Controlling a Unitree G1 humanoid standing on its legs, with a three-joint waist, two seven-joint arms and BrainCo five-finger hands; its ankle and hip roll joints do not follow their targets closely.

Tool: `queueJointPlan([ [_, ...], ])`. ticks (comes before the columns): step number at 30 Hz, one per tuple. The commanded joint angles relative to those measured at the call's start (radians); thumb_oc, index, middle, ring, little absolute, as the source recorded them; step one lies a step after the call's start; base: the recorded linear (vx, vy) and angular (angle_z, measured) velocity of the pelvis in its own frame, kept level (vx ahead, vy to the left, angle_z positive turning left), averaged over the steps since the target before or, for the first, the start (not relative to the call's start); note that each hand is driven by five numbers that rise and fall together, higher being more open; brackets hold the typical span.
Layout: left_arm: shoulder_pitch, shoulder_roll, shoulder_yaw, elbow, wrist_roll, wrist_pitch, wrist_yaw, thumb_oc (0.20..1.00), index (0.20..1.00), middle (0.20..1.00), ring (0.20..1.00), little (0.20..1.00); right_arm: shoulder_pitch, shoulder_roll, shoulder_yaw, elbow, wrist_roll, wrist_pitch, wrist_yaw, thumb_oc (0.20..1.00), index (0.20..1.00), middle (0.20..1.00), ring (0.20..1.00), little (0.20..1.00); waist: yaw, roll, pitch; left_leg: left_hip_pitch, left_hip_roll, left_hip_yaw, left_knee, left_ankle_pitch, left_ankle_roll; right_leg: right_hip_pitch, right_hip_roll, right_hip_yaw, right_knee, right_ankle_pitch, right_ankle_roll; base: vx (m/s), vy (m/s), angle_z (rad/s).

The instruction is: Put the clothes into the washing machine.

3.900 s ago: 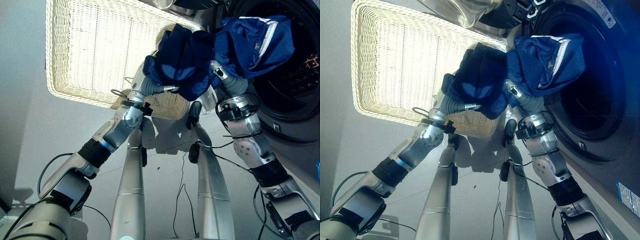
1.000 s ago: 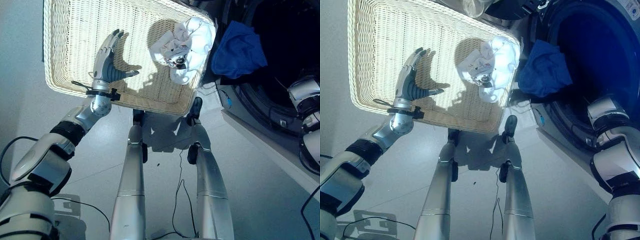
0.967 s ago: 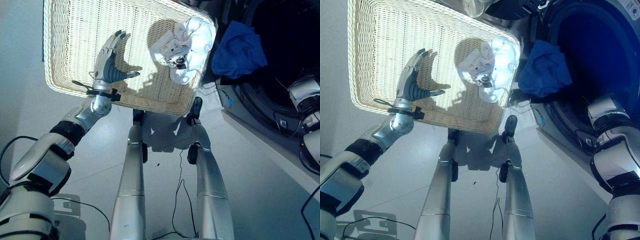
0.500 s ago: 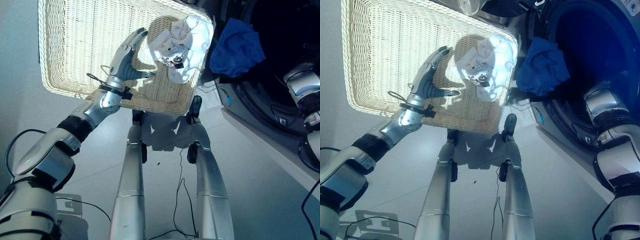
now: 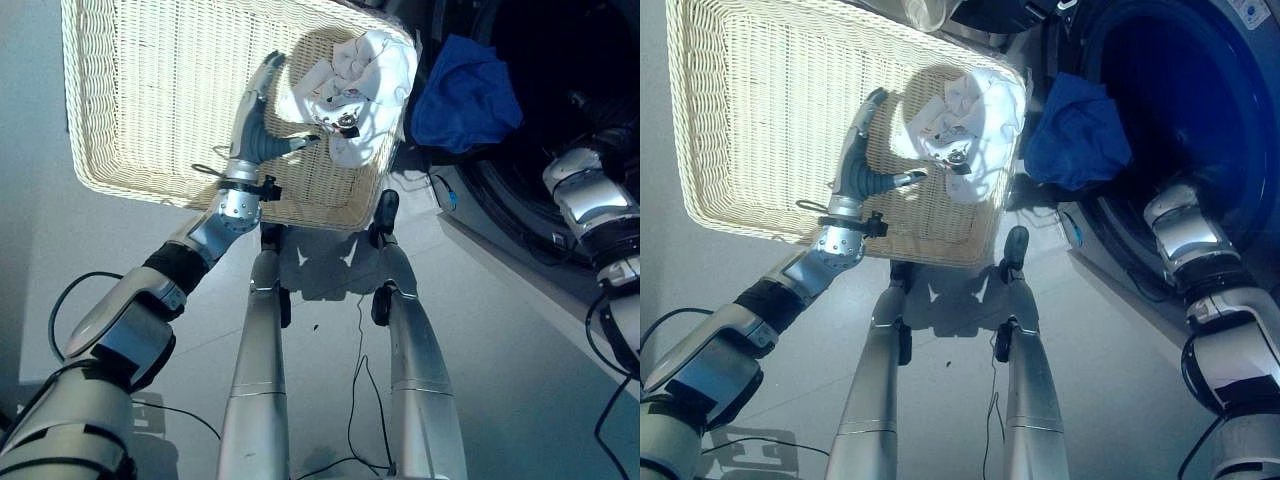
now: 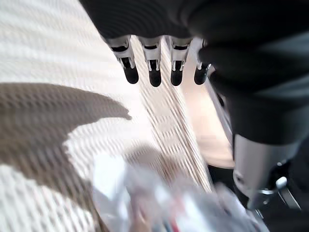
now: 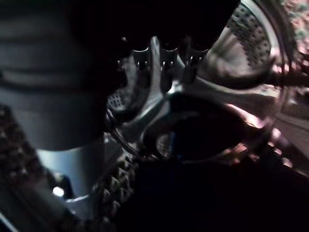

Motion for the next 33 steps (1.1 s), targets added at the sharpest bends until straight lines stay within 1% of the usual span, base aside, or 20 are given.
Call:
queueJointPlan([
  [1,0.019,-0.045,0.092,-0.009,-0.017,-0.056,0.089,1.000,1.000,1.000,1.000,1.000,0.038,-0.025,-0.031,-0.096,-0.178,-0.030,-0.034,1.000,1.000,1.000,1.000,1.000,0.015,0.024,-0.011,0.063,-0.100,0.024,-0.103,0.013,0.072,0.022,0.119,-0.098,0.111,-0.090,0.056,0.00,0.000,0.00],
  [2,0.033,-0.050,0.122,-0.006,-0.025,-0.059,0.107,1.000,1.000,1.000,1.000,1.000,0.059,-0.019,-0.039,-0.141,-0.218,-0.027,-0.029,1.000,1.000,1.000,1.000,1.000,0.015,0.029,-0.011,0.064,-0.101,0.026,-0.105,0.015,0.072,0.019,0.118,-0.096,0.114,-0.094,0.055,0.00,0.000,0.00],
  [4,0.039,-0.051,0.134,-0.005,-0.029,-0.060,0.121,1.000,1.000,1.000,1.000,1.000,0.070,-0.016,-0.044,-0.157,-0.239,-0.034,-0.028,1.000,1.000,1.000,1.000,1.000,0.015,0.032,-0.011,0.064,-0.102,0.026,-0.106,0.016,0.071,0.018,0.117,-0.095,0.116,-0.096,0.054,0.00,0.013,-0.02],
  [6,0.048,-0.049,0.171,0.005,-0.053,-0.066,0.143,1.000,1.000,1.000,1.000,1.000,0.096,-0.004,-0.054,-0.199,-0.282,-0.054,-0.020,1.000,1.000,1.000,1.000,1.000,0.014,0.040,-0.011,0.066,-0.102,0.028,-0.107,0.017,0.068,0.016,0.116,-0.092,0.121,-0.103,0.054,0.00,0.022,-0.01],
  [8,0.057,-0.054,0.218,0.022,-0.073,-0.070,0.174,1.000,1.000,1.000,1.000,1.000,0.120,0.012,-0.061,-0.250,-0.355,-0.086,-0.001,1.000,1.000,1.000,1.000,1.000,0.011,0.048,-0.011,0.066,-0.102,0.030,-0.111,0.020,0.066,0.009,0.116,-0.087,0.131,-0.113,0.052,-0.01,0.046,-0.01],
  [11,0.058,-0.052,0.240,0.034,-0.066,-0.066,0.189,1.000,1.000,1.000,1.000,1.000,0.134,0.024,-0.059,-0.295,-0.408,-0.105,0.006,1.000,1.000,1.000,1.000,1.000,0.009,0.052,-0.011,0.069,-0.099,0.033,-0.114,0.022,0.065,0.008,0.116,-0.084,0.136,-0.119,0.051,0.00,0.013,0.00],
  [15,0.048,-0.053,0.255,0.054,-0.052,-0.042,0.195,1.000,1.000,1.000,1.000,1.000,0.130,0.031,-0.040,-0.351,-0.493,-0.140,0.009,1.000,1.000,1.000,1.000,1.000,0.008,0.055,-0.011,0.070,-0.097,0.036,-0.116,0.025,0.064,0.009,0.116,-0.084,0.140,-0.125,0.048,0.00,0.000,0.00],
  [16,0.046,-0.054,0.264,0.064,-0.051,-0.034,0.196,1.000,1.000,1.000,1.000,1.000,0.124,0.037,-0.031,-0.374,-0.523,-0.167,0.013,1.000,1.000,1.000,1.000,1.000,0.007,0.056,-0.011,0.069,-0.096,0.036,-0.116,0.026,0.062,0.007,0.116,-0.083,0.142,-0.127,0.048,0.00,0.000,0.00],
  [18,0.040,-0.056,0.271,0.069,-0.054,-0.030,0.198,1.000,1.000,1.000,1.000,1.000,0.116,0.043,-0.023,-0.392,-0.564,-0.179,0.014,1.000,1.000,1.000,1.000,1.000,0.007,0.057,-0.011,0.062,-0.096,0.037,-0.120,0.037,0.061,0.001,0.116,-0.085,0.139,-0.121,0.045,0.00,0.000,0.00],
  [19,0.046,-0.058,0.273,0.070,-0.055,-0.029,0.197,1.000,1.000,1.000,1.000,1.000,0.122,0.045,-0.021,-0.398,-0.567,-0.179,0.016,1.000,1.000,1.000,1.000,1.000,0.007,0.057,-0.011,0.072,-0.095,0.038,-0.120,0.029,0.061,0.010,0.117,-0.084,0.142,-0.129,0.046,0.00,0.000,0.00],
  [20,0.044,-0.057,0.277,0.072,-0.055,-0.024,0.201,1.000,1.000,1.000,1.000,1.000,0.119,0.048,-0.016,-0.417,-0.581,-0.192,0.022,1.000,1.000,1.000,1.000,1.000,0.006,0.059,-0.011,0.063,-0.095,0.040,-0.121,0.038,0.061,0.001,0.117,-0.083,0.140,-0.124,0.044,0.00,0.000,0.00],
  [22,0.054,-0.060,0.283,0.075,-0.054,-0.023,0.197,1.000,1.000,1.000,1.000,1.000,0.122,0.051,-0.008,-0.428,-0.598,-0.210,0.033,1.000,1.000,1.000,1.000,1.000,0.008,0.058,-0.011,0.073,-0.094,0.039,-0.120,0.030,0.061,0.010,0.117,-0.084,0.144,-0.133,0.044,0.00,0.000,0.00],
  [23,0.053,-0.061,0.288,0.077,-0.047,-0.022,0.200,1.000,1.000,1.000,1.000,1.000,0.116,0.051,0.001,-0.442,-0.635,-0.257,0.058,1.000,1.000,1.000,1.000,1.000,0.008,0.058,-0.011,0.062,-0.095,0.039,-0.122,0.040,0.061,0.001,0.116,-0.086,0.142,-0.127,0.042,0.00,0.000,0.00],
  [24,0.059,-0.064,0.288,0.076,-0.045,-0.020,0.200,1.000,1.000,1.000,1.000,1.000,0.118,0.053,0.006,-0.447,-0.642,-0.262,0.064,1.000,1.000,1.000,1.000,1.000,0.009,0.058,-0.011,0.072,-0.094,0.039,-0.122,0.032,0.061,0.010,0.117,-0.086,0.144,-0.135,0.043,0.00,0.000,0.00],
  [26,0.055,-0.069,0.290,0.081,-0.040,-0.010,0.204,1.000,1.000,1.000,1.000,1.000,0.100,0.051,0.038,-0.482,-0.683,-0.293,0.107,1.000,1.000,1.000,1.000,1.000,0.011,0.058,-0.011,0.070,-0.094,0.039,-0.121,0.035,0.062,0.008,0.117,-0.088,0.146,-0.135,0.041,0.00,0.000,0.00],
  [27,0.057,-0.070,0.291,0.081,-0.037,-0.006,0.206,1.000,1.000,1.000,1.000,1.000,0.086,0.049,0.059,-0.505,-0.702,-0.325,0.135,1.000,1.000,1.000,1.000,1.000,0.014,0.059,-0.011,0.071,-0.094,0.038,-0.121,0.035,0.061,0.008,0.116,-0.089,0.146,-0.136,0.040,0.00,0.000,0.00],
  [29,0.051,-0.068,0.294,0.082,-0.042,-0.005,0.204,1.000,1.000,1.000,1.000,1.000,0.062,0.046,0.077,-0.525,-0.704,-0.334,0.159,1.000,1.000,1.000,1.000,1.000,0.015,0.061,-0.011,0.061,-0.096,0.038,-0.123,0.045,0.060,0.000,0.115,-0.091,0.142,-0.128,0.038,0.00,-0.002,-0.02],
  [30,0.056,-0.070,0.293,0.087,-0.043,-0.004,0.201,1.000,1.000,1.000,1.000,1.000,0.049,0.053,0.099,-0.541,-0.703,-0.363,0.184,1.000,1.000,1.000,1.000,1.000,0.019,0.063,-0.011,0.072,-0.096,0.038,-0.122,0.037,0.060,0.011,0.115,-0.092,0.142,-0.136,0.038,-0.01,-0.002,-0.04],
  [32,0.053,-0.073,0.296,0.096,-0.038,-0.004,0.194,1.000,1.000,1.000,1.000,1.000,0.020,0.061,0.129,-0.558,-0.712,-0.385,0.225,1.000,1.000,1.000,1.000,1.000,0.023,0.064,-0.011,0.073,-0.096,0.038,-0.120,0.038,0.058,0.013,0.115,-0.093,0.142,-0.138,0.037,0.00,0.000,0.00],
  [33,0.046,-0.071,0.297,0.098,-0.038,-0.003,0.192,1.000,1.000,1.000,1.000,1.000,0.008,0.062,0.134,-0.562,-0.712,-0.383,0.234,1.000,1.000,1.000,1.000,1.000,0.023,0.064,-0.011,0.064,-0.097,0.038,-0.121,0.046,0.058,0.005,0.114,-0.095,0.139,-0.130,0.035,0.00,0.000,0.00],
])
